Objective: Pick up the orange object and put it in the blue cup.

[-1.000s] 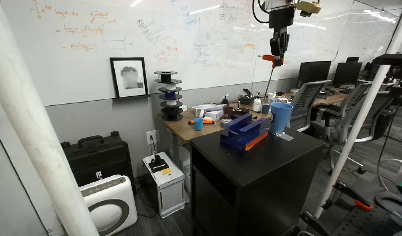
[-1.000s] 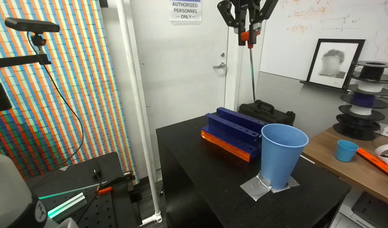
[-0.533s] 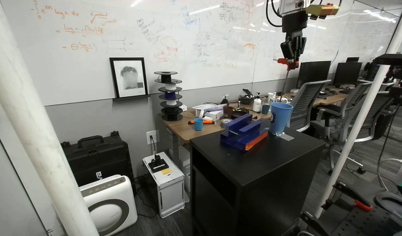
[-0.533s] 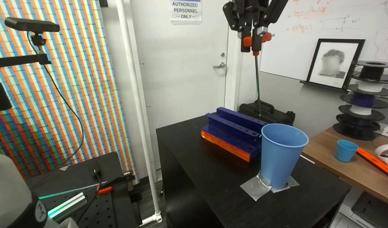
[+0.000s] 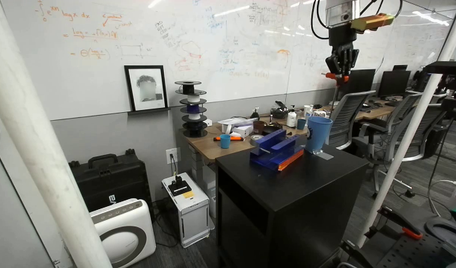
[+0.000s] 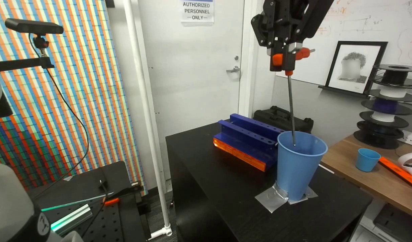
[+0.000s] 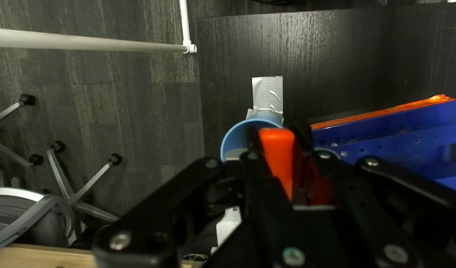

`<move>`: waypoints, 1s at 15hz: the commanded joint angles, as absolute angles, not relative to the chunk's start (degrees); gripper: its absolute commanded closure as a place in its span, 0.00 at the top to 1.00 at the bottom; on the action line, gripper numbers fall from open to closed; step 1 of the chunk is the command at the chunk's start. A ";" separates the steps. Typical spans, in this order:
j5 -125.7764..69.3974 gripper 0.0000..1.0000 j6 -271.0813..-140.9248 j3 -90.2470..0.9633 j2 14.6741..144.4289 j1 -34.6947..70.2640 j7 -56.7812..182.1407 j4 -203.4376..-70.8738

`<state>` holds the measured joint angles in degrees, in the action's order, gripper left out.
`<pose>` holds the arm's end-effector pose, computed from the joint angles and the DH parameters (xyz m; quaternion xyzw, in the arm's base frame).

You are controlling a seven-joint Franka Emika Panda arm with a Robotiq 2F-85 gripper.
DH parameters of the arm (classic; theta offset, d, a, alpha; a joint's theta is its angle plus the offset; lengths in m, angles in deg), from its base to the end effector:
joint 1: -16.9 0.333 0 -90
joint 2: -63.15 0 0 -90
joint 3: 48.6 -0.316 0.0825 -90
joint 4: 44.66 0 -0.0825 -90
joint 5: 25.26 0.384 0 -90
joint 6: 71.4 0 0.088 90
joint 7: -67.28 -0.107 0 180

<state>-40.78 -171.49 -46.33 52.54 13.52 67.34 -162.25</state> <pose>0.4849 -0.0731 0.5117 0.9899 -0.0161 -0.0657 0.1246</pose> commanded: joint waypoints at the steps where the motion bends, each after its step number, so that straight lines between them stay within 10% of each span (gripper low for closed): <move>1: -42.04 0.15 -174.09 -46.08 53.25 12.98 64.98 -161.73; 13: -37.34 0.17 -179.11 -46.56 60.38 13.84 62.40 -158.55; 14: -36.77 0.46 -178.89 -46.49 60.86 13.83 62.65 -158.61; 15: -36.27 0.48 -178.64 -46.45 61.33 13.81 62.49 -158.58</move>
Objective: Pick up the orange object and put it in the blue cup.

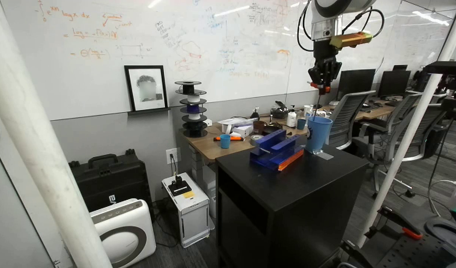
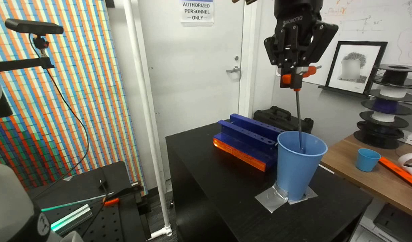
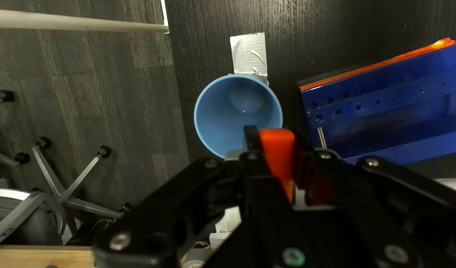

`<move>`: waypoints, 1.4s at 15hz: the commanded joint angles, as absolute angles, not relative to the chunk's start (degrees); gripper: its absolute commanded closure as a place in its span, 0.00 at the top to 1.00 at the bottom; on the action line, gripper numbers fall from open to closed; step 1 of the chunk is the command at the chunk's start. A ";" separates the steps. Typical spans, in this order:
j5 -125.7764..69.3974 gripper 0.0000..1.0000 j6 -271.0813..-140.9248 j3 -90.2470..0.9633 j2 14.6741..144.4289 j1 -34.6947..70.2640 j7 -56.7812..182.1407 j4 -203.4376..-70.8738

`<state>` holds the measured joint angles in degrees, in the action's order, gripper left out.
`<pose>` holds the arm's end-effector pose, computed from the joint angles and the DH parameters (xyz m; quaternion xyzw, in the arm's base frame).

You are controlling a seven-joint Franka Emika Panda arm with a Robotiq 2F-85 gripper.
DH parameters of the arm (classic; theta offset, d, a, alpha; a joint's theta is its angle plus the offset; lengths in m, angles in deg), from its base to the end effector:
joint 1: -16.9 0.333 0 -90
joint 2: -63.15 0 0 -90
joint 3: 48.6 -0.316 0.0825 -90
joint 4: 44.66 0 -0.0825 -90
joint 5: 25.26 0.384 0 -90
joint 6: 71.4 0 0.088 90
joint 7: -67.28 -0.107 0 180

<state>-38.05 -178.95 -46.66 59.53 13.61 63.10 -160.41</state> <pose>0.5253 -0.0651 0.4733 0.9929 -0.0437 -0.0406 0.1033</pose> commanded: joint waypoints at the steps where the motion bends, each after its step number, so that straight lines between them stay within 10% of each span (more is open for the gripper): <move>1: -35.46 0.53 -178.21 -46.37 61.70 13.78 62.65 -158.53; 7: -33.22 0.99 -176.57 -45.25 60.61 12.85 63.14 -159.81; 21: -34.40 1.00 -171.33 -44.41 49.77 11.93 62.92 -159.88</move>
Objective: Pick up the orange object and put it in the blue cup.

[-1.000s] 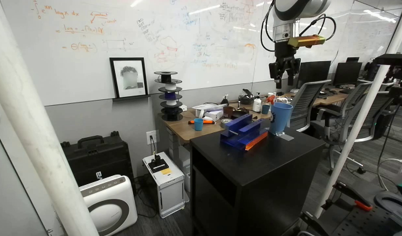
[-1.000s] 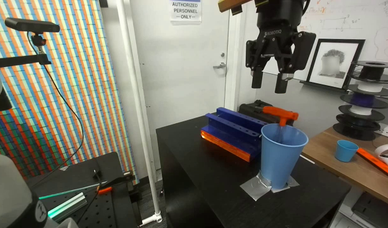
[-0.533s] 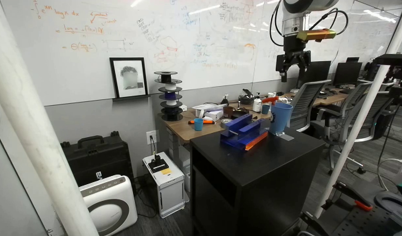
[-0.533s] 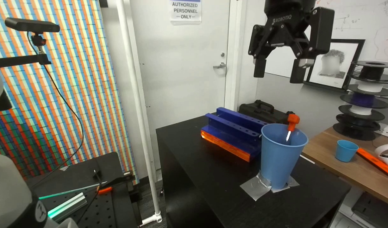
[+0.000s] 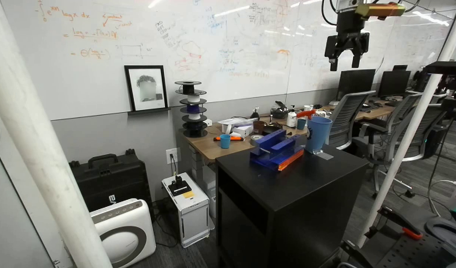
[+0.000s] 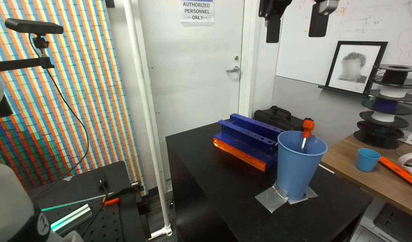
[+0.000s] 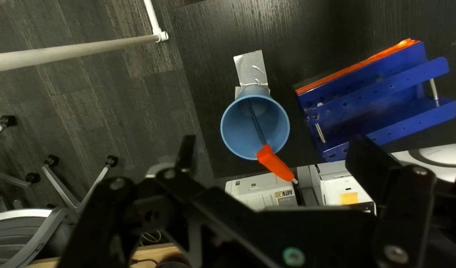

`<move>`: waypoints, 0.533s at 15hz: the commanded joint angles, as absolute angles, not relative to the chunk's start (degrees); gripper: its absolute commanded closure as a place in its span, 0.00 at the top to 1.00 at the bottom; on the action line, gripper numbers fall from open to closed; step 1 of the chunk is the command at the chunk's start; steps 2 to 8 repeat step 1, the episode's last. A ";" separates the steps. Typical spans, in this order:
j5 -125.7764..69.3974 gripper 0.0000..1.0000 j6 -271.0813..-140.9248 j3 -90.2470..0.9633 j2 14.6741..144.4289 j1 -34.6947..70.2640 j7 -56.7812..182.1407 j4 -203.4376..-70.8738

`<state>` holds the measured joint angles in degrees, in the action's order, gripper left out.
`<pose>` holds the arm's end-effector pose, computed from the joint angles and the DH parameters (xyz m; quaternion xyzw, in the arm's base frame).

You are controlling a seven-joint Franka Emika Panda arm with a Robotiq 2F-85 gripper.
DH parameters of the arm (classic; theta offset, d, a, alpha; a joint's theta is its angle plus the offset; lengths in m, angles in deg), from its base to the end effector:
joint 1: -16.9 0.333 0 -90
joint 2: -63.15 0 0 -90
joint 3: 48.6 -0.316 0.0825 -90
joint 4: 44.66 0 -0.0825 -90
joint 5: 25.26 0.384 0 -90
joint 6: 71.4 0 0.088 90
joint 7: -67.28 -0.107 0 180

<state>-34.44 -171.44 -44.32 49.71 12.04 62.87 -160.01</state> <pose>0.4755 -0.0939 0.5517 0.9923 -0.1013 -0.0192 0.0692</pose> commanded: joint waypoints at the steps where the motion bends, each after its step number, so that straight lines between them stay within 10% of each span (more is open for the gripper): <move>1: -34.40 1.00 -171.30 -44.42 49.71 11.93 62.91 -159.88; 8: -34.40 1.00 -171.30 -44.42 49.71 11.93 62.91 -159.88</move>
